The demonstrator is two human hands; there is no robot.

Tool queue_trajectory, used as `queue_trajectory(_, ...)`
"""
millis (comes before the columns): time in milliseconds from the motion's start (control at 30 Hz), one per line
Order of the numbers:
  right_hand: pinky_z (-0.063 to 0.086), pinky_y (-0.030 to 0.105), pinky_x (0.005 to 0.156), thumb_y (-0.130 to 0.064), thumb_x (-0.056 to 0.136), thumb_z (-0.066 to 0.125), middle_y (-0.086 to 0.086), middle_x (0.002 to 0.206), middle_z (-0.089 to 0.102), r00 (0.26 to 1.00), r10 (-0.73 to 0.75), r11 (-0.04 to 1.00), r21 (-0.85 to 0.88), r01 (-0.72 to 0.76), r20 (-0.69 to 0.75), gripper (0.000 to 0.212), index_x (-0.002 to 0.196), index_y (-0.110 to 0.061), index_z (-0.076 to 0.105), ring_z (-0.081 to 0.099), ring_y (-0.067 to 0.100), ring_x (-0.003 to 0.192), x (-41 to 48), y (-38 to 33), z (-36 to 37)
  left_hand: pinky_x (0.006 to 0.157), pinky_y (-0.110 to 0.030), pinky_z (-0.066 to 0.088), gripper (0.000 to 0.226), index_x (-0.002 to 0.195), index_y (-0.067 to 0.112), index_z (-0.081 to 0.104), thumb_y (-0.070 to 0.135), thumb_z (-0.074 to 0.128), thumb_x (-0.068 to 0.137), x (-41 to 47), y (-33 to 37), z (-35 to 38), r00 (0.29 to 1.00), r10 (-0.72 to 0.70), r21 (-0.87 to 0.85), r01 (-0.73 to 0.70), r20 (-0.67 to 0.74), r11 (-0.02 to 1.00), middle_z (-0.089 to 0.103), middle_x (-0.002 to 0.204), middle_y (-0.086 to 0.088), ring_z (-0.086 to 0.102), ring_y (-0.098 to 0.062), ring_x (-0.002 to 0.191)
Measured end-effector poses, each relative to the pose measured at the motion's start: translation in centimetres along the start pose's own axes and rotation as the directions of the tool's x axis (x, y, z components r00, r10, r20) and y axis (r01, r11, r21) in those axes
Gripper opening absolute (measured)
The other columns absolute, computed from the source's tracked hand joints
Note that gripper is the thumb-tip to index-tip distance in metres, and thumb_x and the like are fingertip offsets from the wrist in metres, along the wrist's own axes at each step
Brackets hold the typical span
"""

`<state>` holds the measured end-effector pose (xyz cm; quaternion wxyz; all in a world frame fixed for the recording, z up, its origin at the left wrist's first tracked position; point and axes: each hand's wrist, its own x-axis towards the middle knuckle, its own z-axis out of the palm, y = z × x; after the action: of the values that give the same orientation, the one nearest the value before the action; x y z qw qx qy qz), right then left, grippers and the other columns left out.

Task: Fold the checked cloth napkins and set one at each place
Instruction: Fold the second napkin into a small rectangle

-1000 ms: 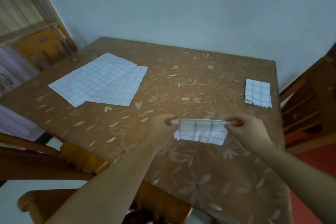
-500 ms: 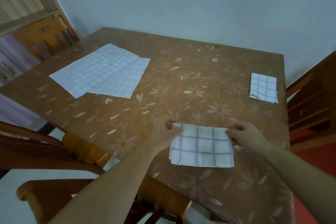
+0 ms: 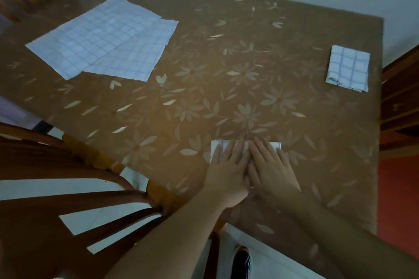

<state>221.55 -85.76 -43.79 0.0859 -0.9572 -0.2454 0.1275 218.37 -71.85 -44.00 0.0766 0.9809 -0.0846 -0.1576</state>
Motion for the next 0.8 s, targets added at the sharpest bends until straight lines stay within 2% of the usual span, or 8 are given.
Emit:
queue_trajectory(67,0.002,0.043,0.121,-0.051,0.090,0.000,0.002,0.163,0.005,1.000,0.004,0.999,-0.047,-0.005,-0.022,0.074,0.154,-0.014,0.008,-0.003,0.017,0.149,-0.1,0.8,1.1,0.120,-0.045,-0.012,0.062,0.152,0.025,-0.017,0.045,0.013,0.101,-0.1,-0.6,0.1,1.000,0.027,-0.018,-0.027,0.005,0.999,-0.022,0.161,0.003,-0.028,-0.012,0.144)
queue_trajectory(200,0.008,0.046,0.115,-0.049,0.097,0.018,0.011,0.158,0.023,1.000,-0.012,0.991,-0.132,0.010,-0.016,0.067,0.149,-0.007,0.020,0.016,0.025,0.148,-0.1,1.1,2.1,0.120,-0.044,-0.010,0.064,0.151,0.028,-0.020,0.054,0.006,0.099,0.0,-1.7,0.4,0.999,0.051,0.013,-0.051,0.015,0.999,-0.021,0.161,0.002,-0.026,-0.014,0.145)
queue_trajectory(267,0.006,0.045,0.115,-0.051,0.097,0.019,0.013,0.157,0.025,1.000,-0.009,0.989,-0.149,0.006,-0.019,0.069,0.149,-0.005,0.025,0.019,0.026,0.146,-0.2,1.2,2.0,0.120,-0.045,-0.009,0.071,0.150,0.028,-0.022,0.062,0.001,0.092,-0.1,-2.4,0.3,0.998,0.051,0.048,-0.052,0.026,0.997,-0.023,0.161,0.002,-0.028,-0.014,0.144)
queue_trajectory(300,0.003,0.044,0.116,-0.054,0.096,0.016,0.013,0.158,0.020,1.000,0.008,0.990,-0.143,-0.011,-0.019,0.072,0.150,-0.006,0.022,0.016,0.025,0.147,-0.4,1.3,1.7,0.120,-0.045,-0.010,0.075,0.149,0.027,-0.024,0.066,-0.001,0.088,-0.2,-3.0,0.1,0.998,0.045,0.068,-0.047,0.034,0.997,-0.026,0.160,0.002,-0.029,-0.014,0.143)
queue_trajectory(433,-0.015,0.041,0.116,-0.069,0.079,-0.020,0.000,0.153,-0.025,0.997,0.074,0.991,-0.117,-0.070,0.027,0.085,0.146,-0.017,-0.019,-0.023,0.012,0.142,-1.4,3.4,0.9,0.120,-0.046,-0.011,0.086,0.145,0.023,-0.029,0.075,0.008,0.087,-0.7,-5.5,-0.5,0.997,0.016,0.128,-0.026,0.075,0.991,-0.032,0.156,0.002,-0.030,-0.015,0.144)
queue_trajectory(567,-0.013,0.047,0.117,-0.073,0.069,-0.030,-0.002,0.154,-0.028,0.992,0.101,0.988,-0.125,-0.092,0.069,0.098,0.149,-0.018,-0.018,-0.027,0.010,0.140,-1.8,4.2,0.5,0.119,-0.049,-0.012,0.097,0.148,0.019,-0.026,0.081,0.012,0.084,-1.1,-6.4,-0.7,0.997,0.032,0.152,-0.043,0.074,0.988,-0.030,0.157,0.001,-0.030,-0.014,0.143)
queue_trajectory(667,-0.008,0.047,0.118,-0.075,0.075,-0.014,-0.001,0.161,-0.016,0.991,0.099,0.990,-0.109,-0.090,0.084,0.097,0.154,-0.019,-0.009,-0.017,0.013,0.147,-1.6,4.0,-0.4,0.118,-0.049,-0.014,0.106,0.150,0.018,-0.024,0.086,0.018,0.080,-1.1,-6.8,-1.1,0.994,0.055,0.155,-0.069,0.091,0.985,-0.029,0.158,-0.001,-0.030,-0.013,0.144)
queue_trajectory(800,0.018,0.042,0.114,-0.066,0.084,0.029,-0.002,0.156,0.022,0.991,0.129,0.992,0.017,-0.129,-0.016,0.083,0.153,-0.021,0.017,0.021,0.020,0.141,-0.5,3.9,-2.3,0.118,-0.049,-0.014,0.111,0.152,0.019,-0.018,0.085,0.031,0.078,-1.1,-6.6,-1.4,0.996,0.055,0.112,-0.063,0.067,0.992,-0.023,0.161,-0.001,-0.024,-0.014,0.146)
